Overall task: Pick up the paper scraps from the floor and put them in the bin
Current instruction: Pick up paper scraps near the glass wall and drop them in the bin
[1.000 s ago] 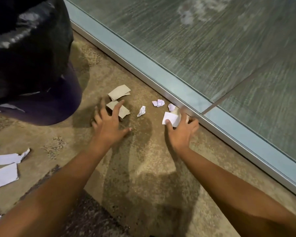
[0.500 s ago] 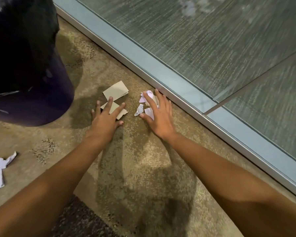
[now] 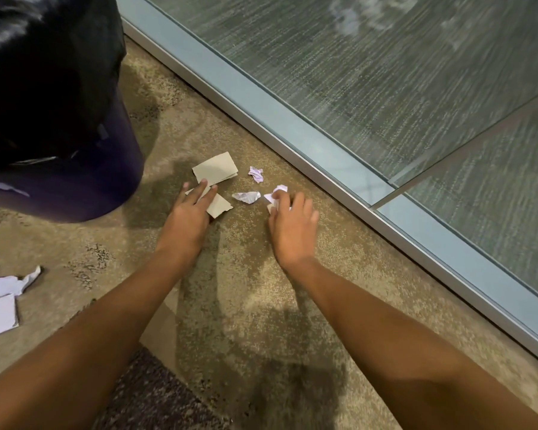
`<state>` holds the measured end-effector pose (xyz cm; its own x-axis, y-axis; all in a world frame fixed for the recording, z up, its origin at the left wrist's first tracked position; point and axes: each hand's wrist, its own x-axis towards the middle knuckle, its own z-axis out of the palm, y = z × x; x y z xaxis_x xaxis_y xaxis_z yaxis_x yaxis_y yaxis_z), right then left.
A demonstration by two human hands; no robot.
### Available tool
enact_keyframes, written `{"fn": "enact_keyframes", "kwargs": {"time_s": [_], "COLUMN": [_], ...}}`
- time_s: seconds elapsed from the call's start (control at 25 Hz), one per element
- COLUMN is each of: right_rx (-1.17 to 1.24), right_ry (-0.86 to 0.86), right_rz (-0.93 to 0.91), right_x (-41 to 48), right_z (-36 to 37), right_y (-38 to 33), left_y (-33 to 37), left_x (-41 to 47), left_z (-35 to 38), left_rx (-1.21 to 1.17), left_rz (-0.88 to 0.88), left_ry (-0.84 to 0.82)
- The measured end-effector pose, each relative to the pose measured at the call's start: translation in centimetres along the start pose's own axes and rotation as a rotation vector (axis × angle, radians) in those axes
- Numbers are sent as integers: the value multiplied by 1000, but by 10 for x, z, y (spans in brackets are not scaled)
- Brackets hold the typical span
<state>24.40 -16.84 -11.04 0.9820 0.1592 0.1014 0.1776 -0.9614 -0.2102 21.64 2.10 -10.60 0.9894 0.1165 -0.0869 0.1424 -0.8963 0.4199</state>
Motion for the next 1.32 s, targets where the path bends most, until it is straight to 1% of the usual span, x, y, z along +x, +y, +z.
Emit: {"fn": "enact_keyframes", "kwargs": {"time_s": [0.08, 0.2, 0.24, 0.32, 0.4, 0.52, 0.6, 0.68, 0.8, 0.92, 1.08, 1.2, 1.32], "right_rx": [-34, -10, -3, 41, 175, 371, 442, 475, 513, 572, 648, 737, 787], "right_ry": [6, -44, -63, -103, -133, -83, -49, -33, 45, 107, 183, 231, 257], "right_rz": [-34, -3, 6, 33, 131, 281, 279, 221, 118, 79, 55, 19, -36], "right_x": [-12, -27, -33, -47, -62, -84, -98, -105, -109, -120, -137, -152, -164], "right_z": [-3, -10, -13, -20, -36, -67, -91, -115, -165, -216, -266, -299, -322], "right_y": [5, 10, 11, 15, 19, 20, 18, 14, 6, -5, -27, -57, -91], "left_y": [-2, -1, 2, 8, 15, 23, 28, 37, 69, 102, 130, 139, 131], "left_x": [-6, -19, -26, -39, -56, -89, -113, -132, -161, -192, -231, -262, -284], "left_z": [-6, -13, -18, -27, -35, -52, -65, -82, -127, -173, -224, -262, -290], "left_rx": [-102, -110, -135, -213, -255, -352, -374, -368, -430, -472, -520, -560, -585], "left_rz": [-6, 0, -34, -178, -304, -452, -491, -487, -473, -492, -424, -383, -379], "left_ry": [44, 129, 151, 154, 157, 213, 259, 283, 346, 399, 500, 584, 621]}}
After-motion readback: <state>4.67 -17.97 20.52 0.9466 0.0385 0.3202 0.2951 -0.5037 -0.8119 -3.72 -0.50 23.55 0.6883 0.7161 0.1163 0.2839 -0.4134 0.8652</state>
